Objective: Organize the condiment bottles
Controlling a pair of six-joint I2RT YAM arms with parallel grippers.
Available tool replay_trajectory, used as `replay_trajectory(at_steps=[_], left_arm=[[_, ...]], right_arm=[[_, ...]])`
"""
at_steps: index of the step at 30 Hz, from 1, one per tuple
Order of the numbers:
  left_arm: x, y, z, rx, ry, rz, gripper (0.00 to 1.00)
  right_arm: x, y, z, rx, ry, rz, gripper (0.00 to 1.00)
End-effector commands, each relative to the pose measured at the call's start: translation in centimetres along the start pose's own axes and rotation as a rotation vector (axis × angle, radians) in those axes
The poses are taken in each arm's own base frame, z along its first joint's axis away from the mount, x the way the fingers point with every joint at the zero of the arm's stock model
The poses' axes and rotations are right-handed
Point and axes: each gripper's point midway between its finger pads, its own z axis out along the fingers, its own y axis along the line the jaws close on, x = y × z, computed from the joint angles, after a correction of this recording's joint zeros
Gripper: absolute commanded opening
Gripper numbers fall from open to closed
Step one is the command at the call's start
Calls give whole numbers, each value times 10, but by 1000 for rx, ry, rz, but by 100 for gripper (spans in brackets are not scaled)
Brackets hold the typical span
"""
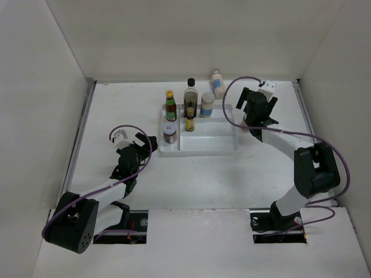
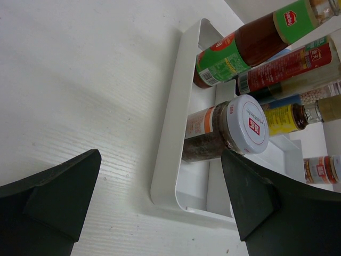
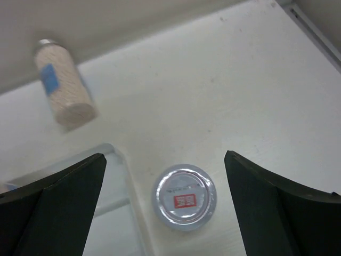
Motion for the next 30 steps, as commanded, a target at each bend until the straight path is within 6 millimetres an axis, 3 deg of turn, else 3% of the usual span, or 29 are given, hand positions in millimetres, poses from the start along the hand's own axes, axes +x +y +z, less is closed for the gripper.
replay_trajectory(at_steps=[1, 11, 15, 17, 19, 21, 24, 25, 27, 30], left_arm=[[-12, -15, 2, 52, -36, -27, 100], [-12, -17, 2, 59, -38, -29, 100], [-11, -16, 2, 56, -31, -30, 100], [-13, -16, 1, 58, -41, -32, 100], [-12, -15, 2, 53, -39, -30, 100], [-10, -14, 3, 52, -29, -29, 100], [-14, -16, 1, 57, -42, -34, 100], [-14, -15, 1, 53, -43, -33, 100], [-12, -14, 2, 51, -37, -32, 100], [-15, -15, 1, 55, -46, -35, 100]], right_arm=[[32, -12, 9, 40, 83, -40, 100], [74, -8, 23, 10, 198, 15, 100], [83, -17, 27, 41, 218, 16, 84], [81, -20, 26, 60, 201, 19, 70], [68, -25, 23, 88, 156, 31, 58], [42, -25, 16, 92, 65, 56, 53], [10, -10, -4, 48, -36, 58, 51], [1, 4, -14, 4, -54, 57, 51], [-5, 31, -26, -73, -59, 47, 51], [2, 84, -46, -215, -36, 37, 52]])
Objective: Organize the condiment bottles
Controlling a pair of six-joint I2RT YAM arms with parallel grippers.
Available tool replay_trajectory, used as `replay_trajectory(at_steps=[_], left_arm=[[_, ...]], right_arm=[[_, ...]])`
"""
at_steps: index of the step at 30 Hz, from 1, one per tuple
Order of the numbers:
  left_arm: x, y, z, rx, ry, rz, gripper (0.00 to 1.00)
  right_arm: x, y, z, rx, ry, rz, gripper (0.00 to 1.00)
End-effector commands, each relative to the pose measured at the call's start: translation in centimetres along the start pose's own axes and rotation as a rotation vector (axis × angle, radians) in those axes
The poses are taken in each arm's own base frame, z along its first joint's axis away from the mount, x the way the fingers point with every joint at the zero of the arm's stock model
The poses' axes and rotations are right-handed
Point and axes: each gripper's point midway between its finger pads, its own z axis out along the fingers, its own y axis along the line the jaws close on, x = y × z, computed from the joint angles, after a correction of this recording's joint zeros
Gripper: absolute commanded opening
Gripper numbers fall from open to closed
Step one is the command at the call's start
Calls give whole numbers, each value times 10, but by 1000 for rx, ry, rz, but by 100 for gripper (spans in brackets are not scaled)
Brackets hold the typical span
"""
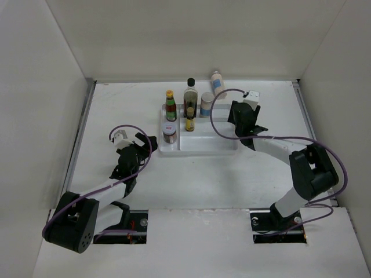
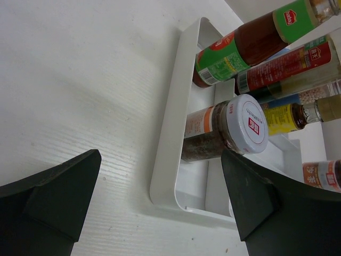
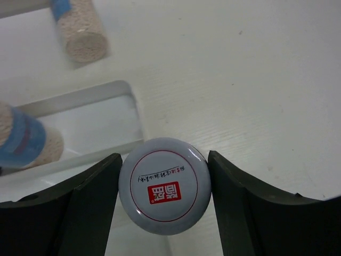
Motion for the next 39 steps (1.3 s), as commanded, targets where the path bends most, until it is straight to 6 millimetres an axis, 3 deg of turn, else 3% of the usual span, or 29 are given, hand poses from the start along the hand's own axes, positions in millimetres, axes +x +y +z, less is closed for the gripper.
replay_trajectory(at_steps=[1, 6, 8, 10, 12, 16, 20, 24, 31, 39], left_arm=[[-15, -15, 1, 51, -53, -30, 100], [-18, -13, -1, 50, -60, -33, 100], [-19, -13, -1, 49, -63, -33, 100], [-16, -12, 0, 46, -53, -31, 100], [-16, -13, 0, 50, -52, -31, 100], [-15, -13, 0, 50, -50, -30, 100], [-12, -16, 2, 52, -42, -28, 100], [-11, -16, 2, 54, -37, -27, 100], [-12, -18, 1, 59, -42, -28, 100], [-12, -17, 0, 58, -44, -28, 100]], right_arm=[[-67, 81, -33, -221, -176, 113, 52], [-51, 150, -44, -360, -141, 78, 52], [-52, 161, -49, -376, -147, 69, 52], [-57, 160, -49, -354, -163, 49, 52], [-61, 144, -46, -303, -178, 32, 52], [-65, 89, -42, -195, -196, 54, 52], [-58, 24, -31, -62, -183, 90, 52], [-43, -18, -13, 37, -122, 114, 57], [0, -34, -2, 92, -10, 102, 78], [4, -37, -3, 95, -7, 113, 81]])
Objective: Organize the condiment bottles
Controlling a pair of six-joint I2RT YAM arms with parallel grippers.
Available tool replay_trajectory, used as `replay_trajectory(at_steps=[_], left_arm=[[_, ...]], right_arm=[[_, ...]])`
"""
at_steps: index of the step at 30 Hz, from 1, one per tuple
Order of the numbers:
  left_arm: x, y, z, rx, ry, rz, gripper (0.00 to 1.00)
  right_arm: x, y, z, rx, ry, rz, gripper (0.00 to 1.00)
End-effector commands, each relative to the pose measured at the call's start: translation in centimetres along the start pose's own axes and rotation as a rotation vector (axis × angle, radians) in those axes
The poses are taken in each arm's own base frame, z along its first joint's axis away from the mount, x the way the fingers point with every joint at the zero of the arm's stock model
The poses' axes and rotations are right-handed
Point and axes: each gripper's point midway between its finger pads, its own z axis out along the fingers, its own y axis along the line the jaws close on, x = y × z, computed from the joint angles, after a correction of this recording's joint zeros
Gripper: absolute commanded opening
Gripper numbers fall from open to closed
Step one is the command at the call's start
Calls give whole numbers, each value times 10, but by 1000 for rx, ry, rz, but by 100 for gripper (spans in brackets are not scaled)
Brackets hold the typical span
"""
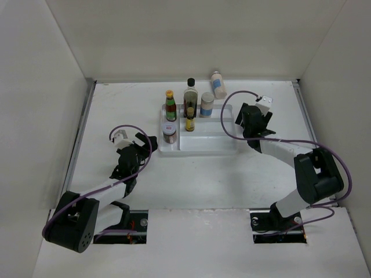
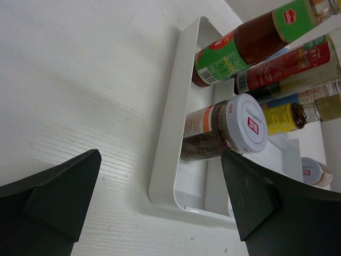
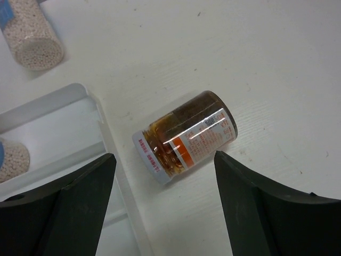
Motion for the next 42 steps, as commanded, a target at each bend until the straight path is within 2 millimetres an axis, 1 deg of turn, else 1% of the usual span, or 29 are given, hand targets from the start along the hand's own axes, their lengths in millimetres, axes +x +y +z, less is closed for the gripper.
replay_trajectory(at_steps=[1, 5, 9, 13, 16, 20, 23, 27, 30, 32, 35, 36, 39, 42], left_arm=[[-12, -16, 0, 55, -40, -24, 100], [-12, -17, 0, 60, -39, -24, 100], [-9, -17, 2, 56, -28, -21, 100], [-12, -18, 0, 63, -38, -24, 100], [-11, -17, 0, 61, -34, -24, 100], [-10, -18, 0, 62, -33, -23, 100], [-11, -17, -1, 63, -36, -24, 100], [-10, -17, 0, 60, -33, -22, 100], [-10, -18, 0, 64, -32, -25, 100], [-10, -18, 0, 63, -34, -24, 100], [-10, -17, 0, 61, -32, -24, 100], [-11, -17, -1, 61, -36, -26, 100], [-11, -16, -1, 57, -36, -25, 100], [-9, -17, 1, 59, -30, -24, 100]], right_arm=[[-3, 2, 0, 1, -9, 30, 83], [4, -9, 10, 39, 28, 1, 94], [11, -7, 16, 54, 72, -28, 96], [21, -9, 19, 68, 101, -27, 98], [21, -12, 28, 61, 124, 35, 99], [22, 2, 36, -6, 150, 146, 100], [22, 2, 41, -7, 153, 185, 100], [11, -8, 44, -11, 137, 214, 100], [-3, -22, 52, 34, 116, 210, 100], [-7, -35, 62, 76, 111, 204, 100], [9, -33, 76, 53, 204, 155, 100], [12, -37, 77, 66, 216, 152, 100], [16, -51, 75, 110, 203, 120, 100], [15, -56, 71, 121, 204, 74, 97]])
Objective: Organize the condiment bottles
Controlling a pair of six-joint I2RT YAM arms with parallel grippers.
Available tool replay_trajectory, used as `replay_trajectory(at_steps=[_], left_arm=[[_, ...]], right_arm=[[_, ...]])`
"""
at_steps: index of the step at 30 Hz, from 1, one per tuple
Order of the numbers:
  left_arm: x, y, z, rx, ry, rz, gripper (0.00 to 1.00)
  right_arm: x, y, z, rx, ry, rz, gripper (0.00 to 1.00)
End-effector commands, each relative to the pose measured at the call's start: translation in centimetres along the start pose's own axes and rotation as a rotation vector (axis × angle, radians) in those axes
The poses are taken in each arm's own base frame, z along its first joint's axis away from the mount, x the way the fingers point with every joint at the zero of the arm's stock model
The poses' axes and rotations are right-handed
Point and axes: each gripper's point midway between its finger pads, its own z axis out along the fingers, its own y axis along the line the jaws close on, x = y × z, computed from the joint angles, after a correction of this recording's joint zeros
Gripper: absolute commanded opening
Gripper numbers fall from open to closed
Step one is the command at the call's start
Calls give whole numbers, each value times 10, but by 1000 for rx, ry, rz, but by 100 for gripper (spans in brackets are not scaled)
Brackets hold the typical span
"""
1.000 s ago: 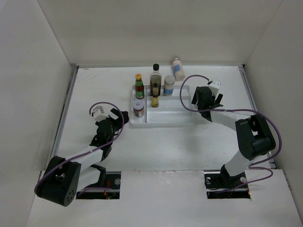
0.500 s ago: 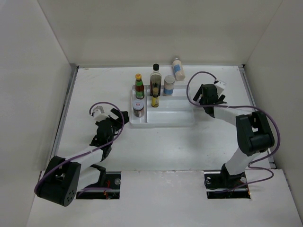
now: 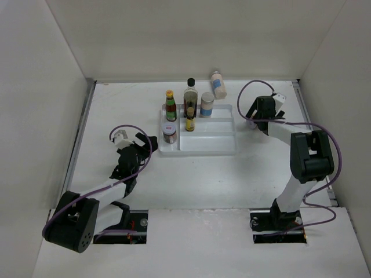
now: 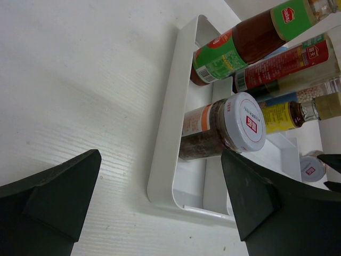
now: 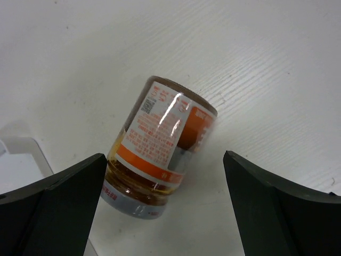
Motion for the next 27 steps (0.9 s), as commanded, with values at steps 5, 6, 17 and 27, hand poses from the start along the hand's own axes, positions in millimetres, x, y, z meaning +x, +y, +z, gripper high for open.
replay_trajectory(at_steps=[5, 6, 17, 27], left_arm=[[-8, -17, 2, 53, -30, -18, 100], [-8, -18, 2, 56, -31, -18, 100], [-8, -21, -1, 67, -33, -19, 100], [-9, -20, 0, 64, -34, -19, 100]], right_arm=[[4, -9, -18, 31, 14, -140, 96], [4, -13, -20, 45, 12, -148, 96], [10, -10, 0, 31, 67, -161, 86], [19, -7, 11, 27, 101, -171, 61]])
